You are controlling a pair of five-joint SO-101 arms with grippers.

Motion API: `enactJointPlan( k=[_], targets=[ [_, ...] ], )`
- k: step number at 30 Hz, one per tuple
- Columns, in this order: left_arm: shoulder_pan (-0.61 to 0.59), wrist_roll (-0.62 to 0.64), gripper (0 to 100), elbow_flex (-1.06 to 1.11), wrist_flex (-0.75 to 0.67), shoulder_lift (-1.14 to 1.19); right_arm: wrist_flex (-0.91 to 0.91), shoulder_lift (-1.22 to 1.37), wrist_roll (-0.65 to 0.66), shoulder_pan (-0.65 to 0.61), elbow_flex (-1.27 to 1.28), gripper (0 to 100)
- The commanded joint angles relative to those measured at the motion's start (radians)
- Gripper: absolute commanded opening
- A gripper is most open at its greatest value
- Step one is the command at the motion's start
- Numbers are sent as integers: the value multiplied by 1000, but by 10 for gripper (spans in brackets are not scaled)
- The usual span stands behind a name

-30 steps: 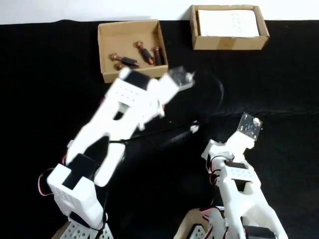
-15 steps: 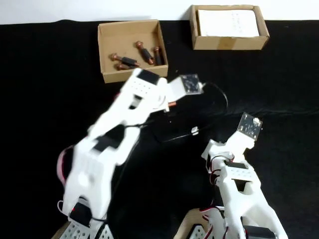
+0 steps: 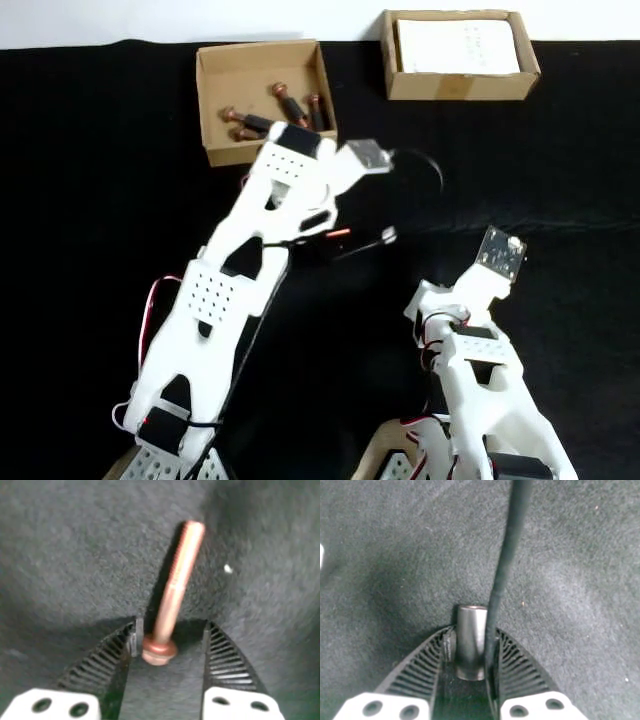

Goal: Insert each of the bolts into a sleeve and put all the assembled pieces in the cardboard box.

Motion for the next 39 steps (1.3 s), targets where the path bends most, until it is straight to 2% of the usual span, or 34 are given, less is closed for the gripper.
enactJointPlan(
  k=[1,7,8,12,13,15,18,22,26,39],
  targets=[
    [4,212,210,-31,12,-139,-5,-5,-6,12,2,6],
    [7,675,207,2,17,-300,-5,-5,-6,12,2,6],
    [7,773,207,36,17,-334,-5,-5,-6,12,2,6],
    [8,1298,207,274,15,-466,-4,-5,-6,31,2,6],
    [8,1407,207,331,14,-493,-4,-5,-6,31,2,6],
    [8,1548,208,392,12,-513,-4,-5,-6,31,2,6],
    [5,1588,208,398,0,-512,-4,-5,-6,31,2,6],
    [10,1594,207,397,-80,-496,-4,-5,-6,31,2,6],
    [28,1659,207,397,-153,-466,-4,-5,-6,31,2,6],
    [70,1712,206,403,-135,-378,-4,-5,-6,31,2,6]
  ],
)
